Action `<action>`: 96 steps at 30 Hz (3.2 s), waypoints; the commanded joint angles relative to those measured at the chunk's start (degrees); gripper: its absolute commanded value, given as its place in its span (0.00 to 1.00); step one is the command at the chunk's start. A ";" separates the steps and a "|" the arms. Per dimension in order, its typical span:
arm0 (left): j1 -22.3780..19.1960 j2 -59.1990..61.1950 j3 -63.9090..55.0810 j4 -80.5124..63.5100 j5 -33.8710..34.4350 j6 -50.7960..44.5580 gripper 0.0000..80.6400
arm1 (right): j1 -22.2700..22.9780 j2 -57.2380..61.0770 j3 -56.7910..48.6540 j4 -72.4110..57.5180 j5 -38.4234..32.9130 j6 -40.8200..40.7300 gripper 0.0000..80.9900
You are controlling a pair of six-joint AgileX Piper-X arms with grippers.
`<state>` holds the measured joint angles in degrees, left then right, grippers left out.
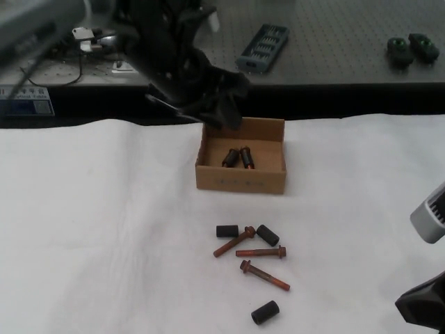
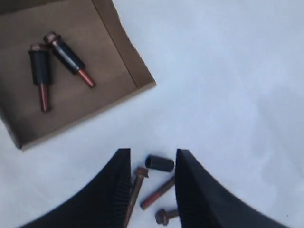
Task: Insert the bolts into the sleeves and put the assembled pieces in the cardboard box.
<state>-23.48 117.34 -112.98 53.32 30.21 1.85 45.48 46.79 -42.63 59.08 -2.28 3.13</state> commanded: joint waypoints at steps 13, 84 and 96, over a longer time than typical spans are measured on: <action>-0.13 -30.03 29.51 4.05 -4.59 2.88 0.29 | -0.33 -6.82 -0.06 0.81 6.97 2.16 0.02; -0.21 -75.65 73.08 -16.16 -4.16 -5.48 0.29 | -0.33 57.37 -23.96 -20.85 0.00 -27.63 0.39; -0.21 -75.65 73.08 -16.16 -4.16 -5.21 0.29 | -0.33 60.84 -24.45 -21.25 0.00 -31.42 0.39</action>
<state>-23.48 41.99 -39.88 37.51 25.84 -4.04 45.39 107.13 -66.38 38.25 -1.28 -27.18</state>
